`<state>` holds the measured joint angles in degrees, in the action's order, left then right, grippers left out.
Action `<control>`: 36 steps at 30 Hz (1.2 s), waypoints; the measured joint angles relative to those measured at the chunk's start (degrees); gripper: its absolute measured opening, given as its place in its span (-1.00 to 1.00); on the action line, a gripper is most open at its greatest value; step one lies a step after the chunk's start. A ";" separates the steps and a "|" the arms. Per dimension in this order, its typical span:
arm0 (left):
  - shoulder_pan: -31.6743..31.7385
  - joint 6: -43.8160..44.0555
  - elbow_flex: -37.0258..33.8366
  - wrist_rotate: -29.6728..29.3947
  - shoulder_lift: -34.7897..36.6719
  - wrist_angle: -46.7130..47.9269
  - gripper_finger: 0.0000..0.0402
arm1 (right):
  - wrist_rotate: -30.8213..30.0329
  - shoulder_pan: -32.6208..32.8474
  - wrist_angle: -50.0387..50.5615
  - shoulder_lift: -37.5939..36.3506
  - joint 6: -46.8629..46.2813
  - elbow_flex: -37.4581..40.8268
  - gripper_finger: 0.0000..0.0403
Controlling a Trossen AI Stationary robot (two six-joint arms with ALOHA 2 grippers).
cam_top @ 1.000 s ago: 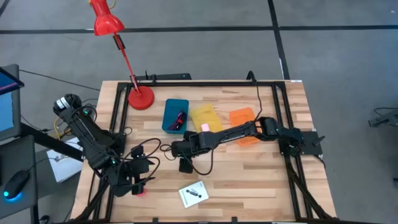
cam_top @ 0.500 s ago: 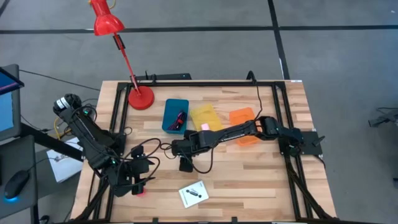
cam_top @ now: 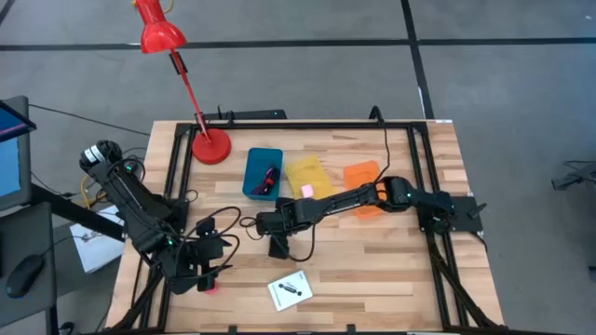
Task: Pick and place items into bin
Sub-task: Put the blue charger adapter into the yellow bin
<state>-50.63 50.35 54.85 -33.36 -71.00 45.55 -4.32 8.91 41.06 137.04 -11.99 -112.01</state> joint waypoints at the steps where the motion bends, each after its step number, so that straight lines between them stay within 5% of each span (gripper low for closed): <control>1: -0.01 0.00 0.00 -0.01 0.02 0.01 0.31 | -0.07 0.00 1.32 -0.20 0.00 0.05 0.13; 15: 0.00 0.00 0.00 -0.01 0.02 0.01 0.31 | 0.21 -0.07 0.75 0.08 -0.02 0.04 0.11; 24: -0.01 0.00 0.00 -0.01 0.02 0.01 0.31 | 1.54 -0.56 0.46 0.08 -0.06 0.04 -0.33; 36: -0.01 0.00 0.00 0.01 0.02 0.03 0.31 | -2.51 -1.40 7.63 -2.25 -4.95 -3.74 -0.33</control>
<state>-50.64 50.34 54.85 -33.35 -70.98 45.58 -6.84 7.51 48.69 134.79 -16.94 -115.75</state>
